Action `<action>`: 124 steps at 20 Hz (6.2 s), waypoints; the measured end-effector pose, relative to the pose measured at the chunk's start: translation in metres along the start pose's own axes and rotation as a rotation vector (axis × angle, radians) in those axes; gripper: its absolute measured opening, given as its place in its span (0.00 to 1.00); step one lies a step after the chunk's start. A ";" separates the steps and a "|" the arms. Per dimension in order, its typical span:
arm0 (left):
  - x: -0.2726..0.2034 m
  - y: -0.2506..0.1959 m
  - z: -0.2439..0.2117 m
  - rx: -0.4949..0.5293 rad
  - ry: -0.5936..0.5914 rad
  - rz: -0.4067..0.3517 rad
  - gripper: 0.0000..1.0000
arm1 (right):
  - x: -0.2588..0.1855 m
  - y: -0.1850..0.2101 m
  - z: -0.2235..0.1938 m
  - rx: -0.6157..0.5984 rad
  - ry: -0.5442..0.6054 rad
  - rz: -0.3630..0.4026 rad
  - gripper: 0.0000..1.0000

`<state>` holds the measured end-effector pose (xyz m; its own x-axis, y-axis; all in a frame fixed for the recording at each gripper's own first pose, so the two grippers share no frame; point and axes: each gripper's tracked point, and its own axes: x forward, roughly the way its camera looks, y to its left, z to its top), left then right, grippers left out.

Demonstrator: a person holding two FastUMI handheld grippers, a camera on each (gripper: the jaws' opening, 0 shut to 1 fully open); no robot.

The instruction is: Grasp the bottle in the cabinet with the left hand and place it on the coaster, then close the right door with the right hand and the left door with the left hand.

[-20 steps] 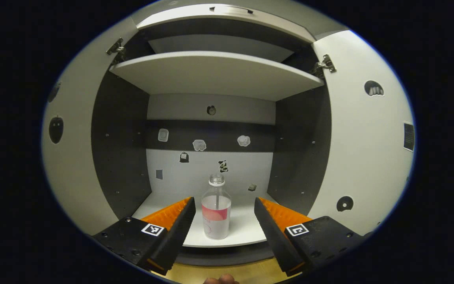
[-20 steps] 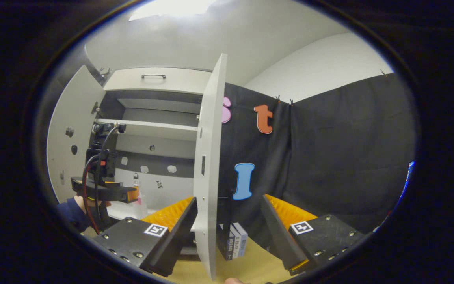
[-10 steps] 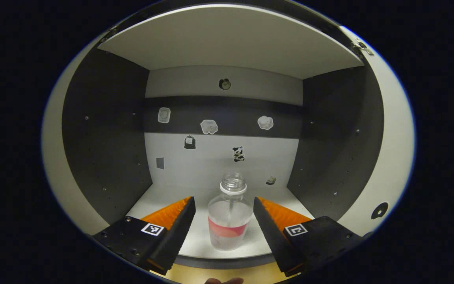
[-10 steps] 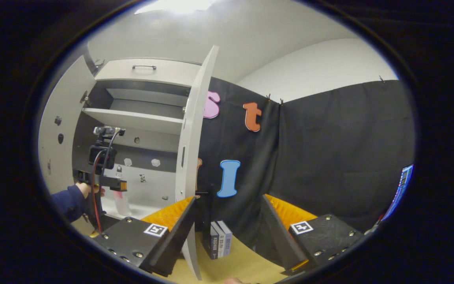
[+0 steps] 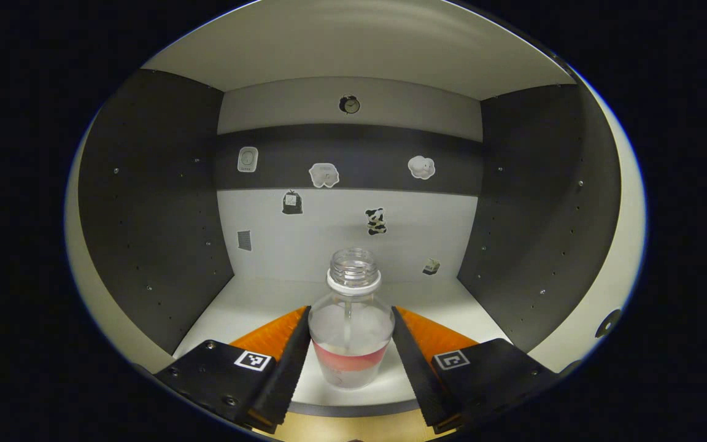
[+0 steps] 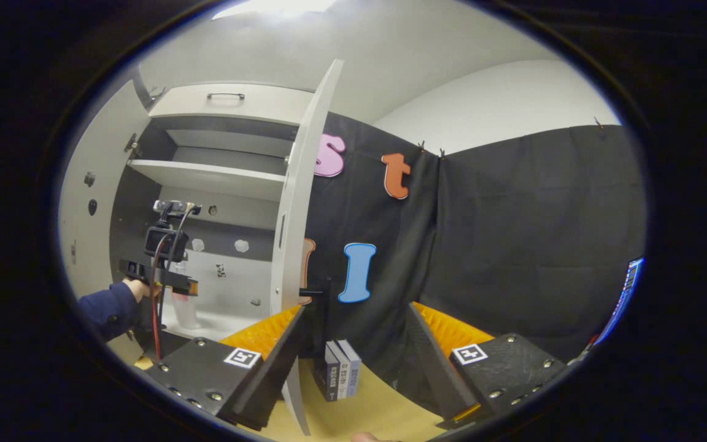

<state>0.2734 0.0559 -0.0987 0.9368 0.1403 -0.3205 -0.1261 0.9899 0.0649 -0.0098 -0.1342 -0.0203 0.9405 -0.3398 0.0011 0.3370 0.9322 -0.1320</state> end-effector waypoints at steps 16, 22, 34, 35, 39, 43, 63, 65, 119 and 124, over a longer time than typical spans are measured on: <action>-0.120 -0.002 -0.018 -0.084 -0.057 -0.195 0.81 | -0.009 -0.001 0.010 0.007 -0.036 0.102 0.98; -0.161 0.007 -0.065 -0.079 -0.042 -0.224 0.81 | -0.017 0.002 0.014 0.023 -0.047 0.145 0.98; -0.205 0.001 -0.228 -0.044 0.119 -0.315 0.81 | -0.022 -0.001 0.019 0.002 -0.069 0.161 0.98; -0.207 0.000 -0.242 -0.053 0.134 -0.320 0.83 | -0.022 -0.002 0.019 0.000 -0.071 0.160 0.98; -0.215 -0.004 -0.290 -0.093 0.201 -0.348 0.81 | -0.023 -0.001 0.019 -0.007 -0.074 0.163 0.98; -0.219 -0.005 -0.333 -0.139 0.280 -0.362 0.82 | -0.023 0.004 0.020 -0.027 -0.083 0.172 0.98; -0.236 -0.015 -0.412 -0.031 0.345 -0.368 0.82 | -0.017 0.007 0.013 -0.057 -0.072 0.183 0.98; -0.238 -0.017 -0.414 -0.030 0.356 -0.376 0.83 | -0.017 0.009 0.011 -0.057 -0.070 0.188 0.98; -0.289 0.011 -0.085 -0.020 -0.178 -0.133 0.91 | 0.010 0.003 -0.014 -0.051 -0.055 0.183 0.98; -0.293 0.020 -0.075 -0.017 -0.218 -0.112 0.91 | 0.015 0.003 -0.018 -0.036 -0.039 0.177 0.98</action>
<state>-0.0282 0.0360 -0.0747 0.9933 0.0238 -0.1132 -0.0212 0.9995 0.0244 0.0048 -0.1390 -0.0380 0.9862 -0.1653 0.0134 0.1652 0.9717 -0.1689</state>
